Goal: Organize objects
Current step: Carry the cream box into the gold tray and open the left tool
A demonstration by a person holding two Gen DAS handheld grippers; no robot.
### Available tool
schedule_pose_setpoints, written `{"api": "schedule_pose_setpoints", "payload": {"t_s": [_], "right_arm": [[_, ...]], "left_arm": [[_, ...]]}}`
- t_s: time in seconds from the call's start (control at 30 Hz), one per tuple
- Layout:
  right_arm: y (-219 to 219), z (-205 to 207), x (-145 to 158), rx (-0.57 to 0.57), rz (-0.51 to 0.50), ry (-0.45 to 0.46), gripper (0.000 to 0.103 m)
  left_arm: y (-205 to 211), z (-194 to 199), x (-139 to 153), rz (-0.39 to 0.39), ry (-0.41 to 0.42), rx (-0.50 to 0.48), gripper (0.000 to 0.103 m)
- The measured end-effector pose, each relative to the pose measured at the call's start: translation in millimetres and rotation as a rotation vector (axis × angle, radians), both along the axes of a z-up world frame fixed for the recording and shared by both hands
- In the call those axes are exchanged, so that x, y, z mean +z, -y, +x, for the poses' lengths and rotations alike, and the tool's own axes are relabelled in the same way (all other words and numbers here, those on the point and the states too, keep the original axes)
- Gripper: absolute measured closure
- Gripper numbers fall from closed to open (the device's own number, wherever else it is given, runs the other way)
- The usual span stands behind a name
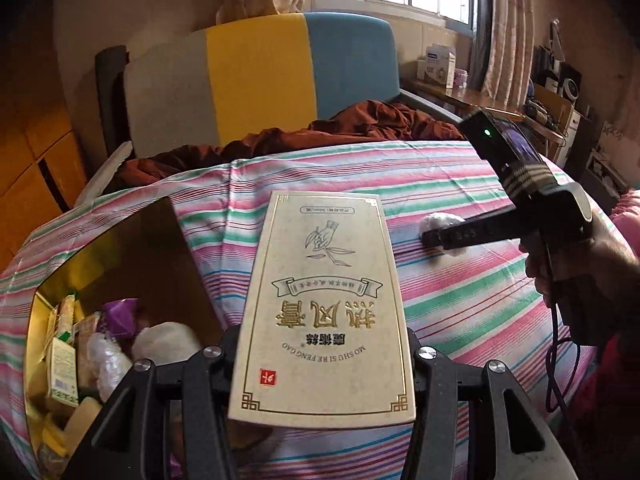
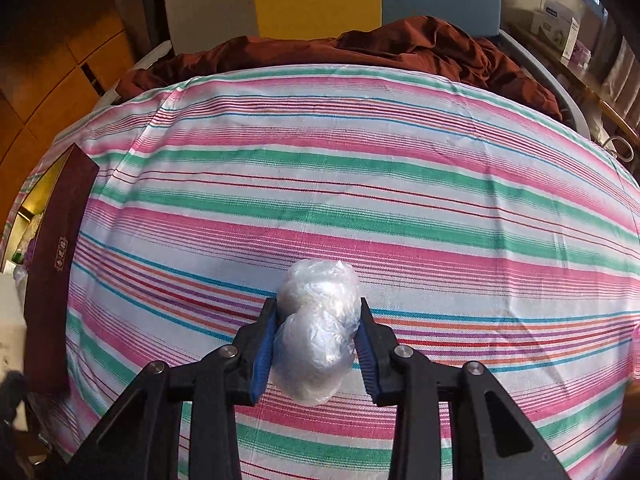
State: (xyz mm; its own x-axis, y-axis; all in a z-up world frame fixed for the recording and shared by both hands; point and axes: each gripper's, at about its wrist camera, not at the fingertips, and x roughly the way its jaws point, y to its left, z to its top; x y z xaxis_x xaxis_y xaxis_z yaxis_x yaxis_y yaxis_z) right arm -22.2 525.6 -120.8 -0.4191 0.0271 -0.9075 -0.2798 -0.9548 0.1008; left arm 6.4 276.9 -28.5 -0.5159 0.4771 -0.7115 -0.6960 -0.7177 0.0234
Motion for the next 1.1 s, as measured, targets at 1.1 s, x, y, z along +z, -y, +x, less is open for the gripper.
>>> {"api": "schedule_pose_setpoints", "payload": {"t_s": [1.1], "right_arm": [[199,-60,79,0.274,-0.037,-0.196,0.068]], "left_arm": [[194,-83,-4,0.066,0.057,0.47,0.029]]}}
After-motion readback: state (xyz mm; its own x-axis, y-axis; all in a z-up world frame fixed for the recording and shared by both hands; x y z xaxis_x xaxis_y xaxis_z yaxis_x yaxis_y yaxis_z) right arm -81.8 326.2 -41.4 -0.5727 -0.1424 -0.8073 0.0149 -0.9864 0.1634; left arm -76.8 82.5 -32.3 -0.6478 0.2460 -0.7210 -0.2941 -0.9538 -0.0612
